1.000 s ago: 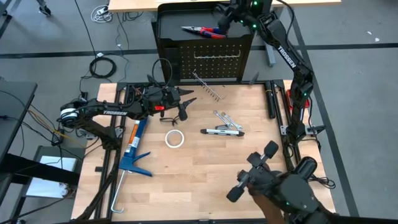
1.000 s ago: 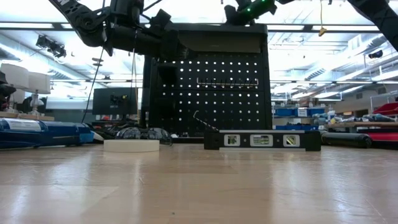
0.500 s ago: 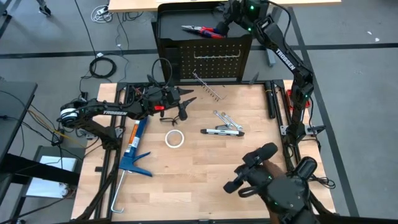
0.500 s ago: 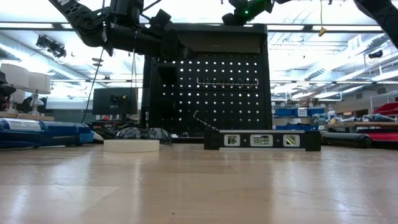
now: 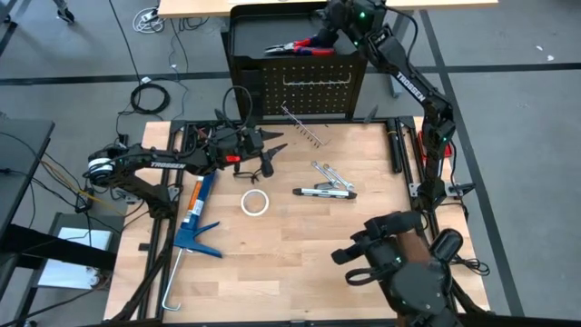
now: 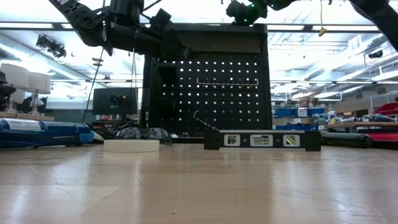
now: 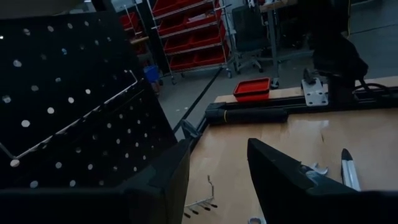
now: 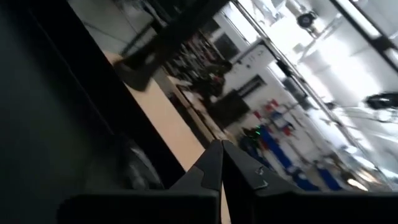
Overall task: Hang tools onto peg board
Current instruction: Remove the pliers from the peg board bin
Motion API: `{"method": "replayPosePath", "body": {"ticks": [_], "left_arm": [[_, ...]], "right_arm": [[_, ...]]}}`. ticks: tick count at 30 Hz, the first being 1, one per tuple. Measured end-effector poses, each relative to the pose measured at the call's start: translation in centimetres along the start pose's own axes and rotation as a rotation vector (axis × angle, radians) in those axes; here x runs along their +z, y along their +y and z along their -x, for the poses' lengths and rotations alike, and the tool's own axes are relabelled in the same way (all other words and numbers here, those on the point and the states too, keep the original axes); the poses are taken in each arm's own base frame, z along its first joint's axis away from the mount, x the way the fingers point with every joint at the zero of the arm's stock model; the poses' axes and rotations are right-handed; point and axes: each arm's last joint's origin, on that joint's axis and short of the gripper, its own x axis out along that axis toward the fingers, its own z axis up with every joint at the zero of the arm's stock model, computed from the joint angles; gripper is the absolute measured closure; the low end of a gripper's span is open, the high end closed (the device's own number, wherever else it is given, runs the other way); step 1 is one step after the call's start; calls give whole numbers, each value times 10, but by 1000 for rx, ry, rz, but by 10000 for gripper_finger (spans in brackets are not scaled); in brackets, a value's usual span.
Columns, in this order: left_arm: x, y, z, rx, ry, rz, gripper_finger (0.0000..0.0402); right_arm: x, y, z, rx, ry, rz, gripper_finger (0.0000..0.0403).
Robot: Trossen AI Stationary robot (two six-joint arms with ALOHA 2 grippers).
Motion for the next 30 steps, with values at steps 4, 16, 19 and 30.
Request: {"method": "replayPosePath", "body": {"ticks": [4, 16, 19, 30], "left_arm": [[1, 0, 0, 2, -9, 0, 236], [0, 0, 0, -2, 2, 2, 236], [-1, 0, 0, -3, 9, 2, 236], [-1, 0, 0, -4, 13, 2, 236]], "right_arm": [[0, -3, 0, -82, 56, 12, 382], [7, -21, 5, -287, 73, -59, 385], [16, -15, 14, -198, 32, -48, 377], [22, -20, 36, 211, -115, -264, 349]]}}
